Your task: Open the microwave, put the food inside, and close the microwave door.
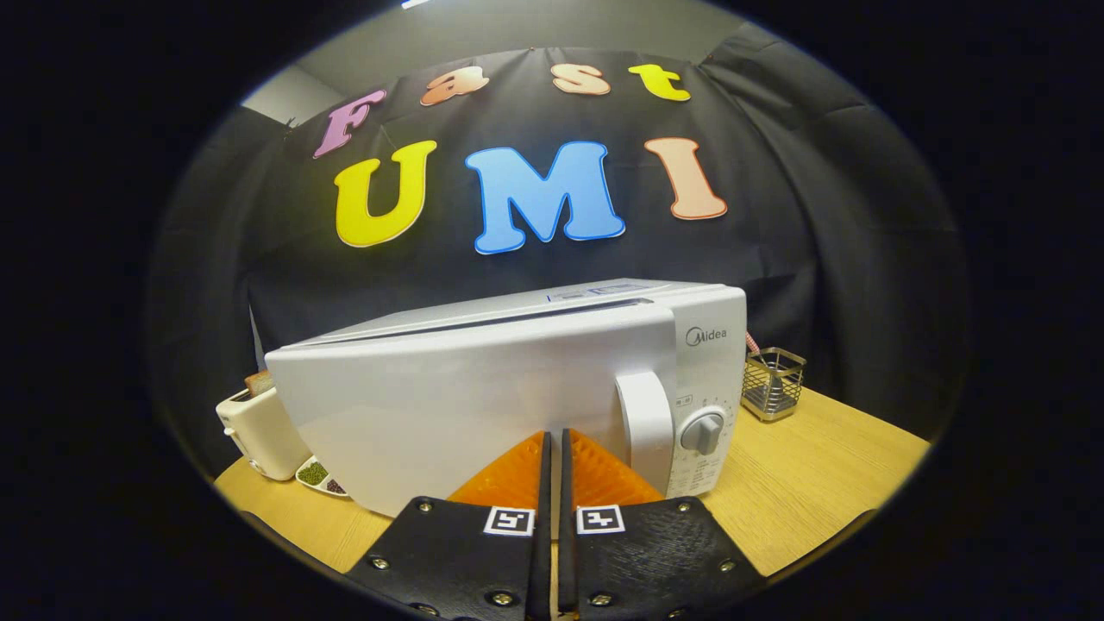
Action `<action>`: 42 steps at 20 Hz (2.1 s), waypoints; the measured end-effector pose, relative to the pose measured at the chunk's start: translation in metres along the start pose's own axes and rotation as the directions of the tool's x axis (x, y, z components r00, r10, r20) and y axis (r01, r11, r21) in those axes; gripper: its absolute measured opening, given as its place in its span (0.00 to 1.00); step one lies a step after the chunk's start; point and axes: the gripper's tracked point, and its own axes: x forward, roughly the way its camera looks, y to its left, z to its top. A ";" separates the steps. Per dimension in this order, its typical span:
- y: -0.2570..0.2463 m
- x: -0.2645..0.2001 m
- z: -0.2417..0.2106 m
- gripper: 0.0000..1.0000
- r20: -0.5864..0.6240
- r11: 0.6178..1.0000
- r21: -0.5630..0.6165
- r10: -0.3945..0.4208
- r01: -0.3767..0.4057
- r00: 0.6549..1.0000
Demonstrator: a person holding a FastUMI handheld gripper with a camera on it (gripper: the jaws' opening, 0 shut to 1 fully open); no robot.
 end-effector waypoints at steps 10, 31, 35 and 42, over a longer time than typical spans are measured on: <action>-0.002 0.015 0.010 0.04 0.012 0.999 -0.043 -0.004 0.005 1.000; -0.069 -0.181 0.095 0.97 0.155 0.988 -0.084 0.143 -0.131 0.978; -0.111 -0.192 0.110 0.97 0.174 0.991 -0.092 0.111 -0.096 0.979; -0.201 -0.186 0.097 0.97 0.202 0.995 -0.097 0.059 -0.040 0.978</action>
